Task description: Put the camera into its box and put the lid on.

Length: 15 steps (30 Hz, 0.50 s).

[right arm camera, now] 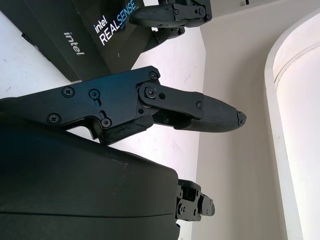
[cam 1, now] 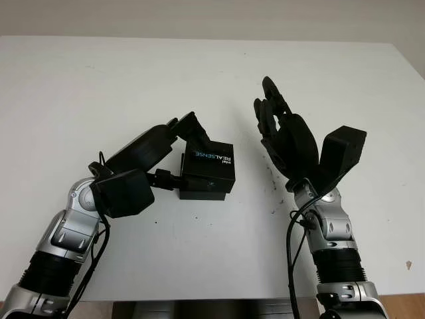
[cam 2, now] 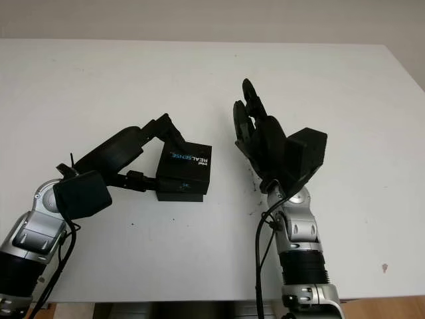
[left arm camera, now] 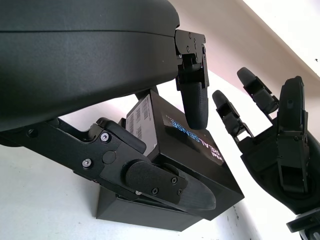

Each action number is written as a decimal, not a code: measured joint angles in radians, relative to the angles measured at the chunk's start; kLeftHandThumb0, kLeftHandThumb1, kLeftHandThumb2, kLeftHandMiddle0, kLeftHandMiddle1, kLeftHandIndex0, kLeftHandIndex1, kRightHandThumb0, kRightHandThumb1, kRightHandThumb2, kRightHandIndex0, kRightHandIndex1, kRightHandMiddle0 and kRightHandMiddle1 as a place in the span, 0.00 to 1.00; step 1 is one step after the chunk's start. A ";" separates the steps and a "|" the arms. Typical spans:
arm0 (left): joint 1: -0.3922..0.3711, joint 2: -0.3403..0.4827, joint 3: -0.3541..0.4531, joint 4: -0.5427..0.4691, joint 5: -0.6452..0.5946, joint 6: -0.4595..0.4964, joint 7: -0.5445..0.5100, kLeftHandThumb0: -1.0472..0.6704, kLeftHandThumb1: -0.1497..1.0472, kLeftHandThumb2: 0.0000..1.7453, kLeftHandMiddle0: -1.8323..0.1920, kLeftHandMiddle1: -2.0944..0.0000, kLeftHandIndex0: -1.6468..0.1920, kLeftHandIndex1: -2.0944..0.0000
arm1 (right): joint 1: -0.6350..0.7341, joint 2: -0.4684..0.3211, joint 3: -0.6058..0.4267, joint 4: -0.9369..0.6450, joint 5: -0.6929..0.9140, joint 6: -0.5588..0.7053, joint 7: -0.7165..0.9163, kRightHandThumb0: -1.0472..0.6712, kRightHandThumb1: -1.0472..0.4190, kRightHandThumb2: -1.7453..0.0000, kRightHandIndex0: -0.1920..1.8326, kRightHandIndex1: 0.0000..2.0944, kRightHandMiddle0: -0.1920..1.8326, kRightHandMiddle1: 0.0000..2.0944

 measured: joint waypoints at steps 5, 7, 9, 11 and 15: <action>0.001 0.000 0.000 0.019 0.014 -0.030 0.015 0.46 1.00 0.18 0.83 0.12 0.93 0.18 | 0.000 0.000 0.000 0.000 0.001 0.001 -0.003 0.23 0.00 0.67 0.05 0.03 0.06 0.03; 0.001 0.000 0.000 0.024 0.016 -0.042 0.021 0.46 1.00 0.18 0.83 0.12 0.93 0.17 | 0.000 0.000 0.000 -0.001 0.001 0.005 -0.007 0.23 0.00 0.66 0.05 0.03 0.06 0.02; 0.002 0.000 0.000 0.029 0.016 -0.048 0.024 0.46 1.00 0.18 0.83 0.12 0.94 0.18 | 0.000 0.000 -0.001 -0.003 0.001 0.005 -0.007 0.24 0.00 0.66 0.05 0.02 0.06 0.02; 0.003 0.000 0.001 0.029 0.016 -0.050 0.025 0.46 1.00 0.18 0.84 0.12 0.94 0.18 | 0.000 -0.001 -0.001 -0.003 0.001 0.005 -0.006 0.23 0.00 0.66 0.05 0.03 0.06 0.02; 0.008 0.000 0.004 0.028 0.016 -0.050 0.025 0.46 1.00 0.18 0.84 0.13 0.94 0.18 | 0.000 -0.003 -0.001 -0.003 0.000 0.005 -0.006 0.23 0.00 0.66 0.05 0.02 0.06 0.02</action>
